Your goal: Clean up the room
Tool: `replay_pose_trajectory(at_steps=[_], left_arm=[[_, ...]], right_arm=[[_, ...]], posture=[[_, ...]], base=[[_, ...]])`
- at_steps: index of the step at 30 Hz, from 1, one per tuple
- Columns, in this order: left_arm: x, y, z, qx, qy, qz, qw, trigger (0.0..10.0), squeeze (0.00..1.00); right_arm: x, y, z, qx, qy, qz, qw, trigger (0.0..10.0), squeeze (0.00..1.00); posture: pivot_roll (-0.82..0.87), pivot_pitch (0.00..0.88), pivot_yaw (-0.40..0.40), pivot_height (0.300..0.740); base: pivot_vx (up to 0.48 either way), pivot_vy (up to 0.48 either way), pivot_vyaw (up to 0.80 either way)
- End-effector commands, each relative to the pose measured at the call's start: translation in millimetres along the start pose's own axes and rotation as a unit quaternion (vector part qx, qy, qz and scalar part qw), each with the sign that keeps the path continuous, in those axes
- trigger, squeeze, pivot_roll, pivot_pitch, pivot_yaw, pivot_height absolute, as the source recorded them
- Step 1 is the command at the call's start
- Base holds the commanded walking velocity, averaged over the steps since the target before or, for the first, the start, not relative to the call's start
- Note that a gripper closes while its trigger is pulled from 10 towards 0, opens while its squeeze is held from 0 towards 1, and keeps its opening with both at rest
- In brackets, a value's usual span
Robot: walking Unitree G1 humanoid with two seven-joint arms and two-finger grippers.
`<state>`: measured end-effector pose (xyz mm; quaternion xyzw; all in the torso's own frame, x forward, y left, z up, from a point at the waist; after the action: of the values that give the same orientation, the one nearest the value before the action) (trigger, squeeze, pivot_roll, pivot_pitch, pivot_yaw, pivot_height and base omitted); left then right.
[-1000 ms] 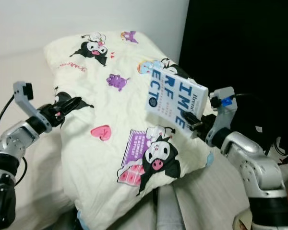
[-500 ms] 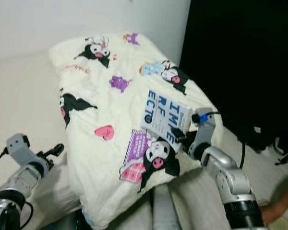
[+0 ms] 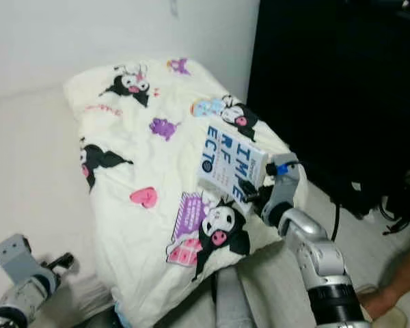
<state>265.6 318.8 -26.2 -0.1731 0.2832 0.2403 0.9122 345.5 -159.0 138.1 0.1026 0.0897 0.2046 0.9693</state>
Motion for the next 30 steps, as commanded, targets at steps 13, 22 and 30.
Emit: replay_pose_trajectory(at_steps=[13,22,30], left_arm=[[-13.8,15.6,-62,0.047,0.085,0.035,0.995,10.0,0.0],[-25.2,17.5,-99,0.066,0.145,0.041,0.986,10.0,0.0],[-25.5,15.3,-100,0.088,0.143,0.034,0.985,10.0,0.0]], right_arm=[[4.4,6.7,6,-0.013,-0.026,0.013,0.999,10.0,0.0],[7.1,12.4,-9,-0.008,-0.009,0.022,1.0,10.0,0.0],[8.9,13.7,-29,-0.005,0.019,0.026,0.999,10.0,0.0]], posture=[[-0.23,0.119,0.003,0.66],[-0.23,0.119,-0.004,0.695],[-0.23,0.115,-0.008,0.72]], base=[[0.0,0.0,0.0],[-0.167,0.0,0.0],[-0.12,0.0,0.0]])
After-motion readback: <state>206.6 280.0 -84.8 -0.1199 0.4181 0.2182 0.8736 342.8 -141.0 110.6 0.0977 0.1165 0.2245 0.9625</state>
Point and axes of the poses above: a point about 5 cm out from each wrist's last joint towards the gripper, its own x axis pointing out of the wrist towards the gripper, its own z axis along the axis of the wrist's last joint, y = z × x, the point moved 3 cm from there along x, pointing out of the wrist towards the gripper, and after that the axes turned 5 degrees about x, right-handed, at the moved point
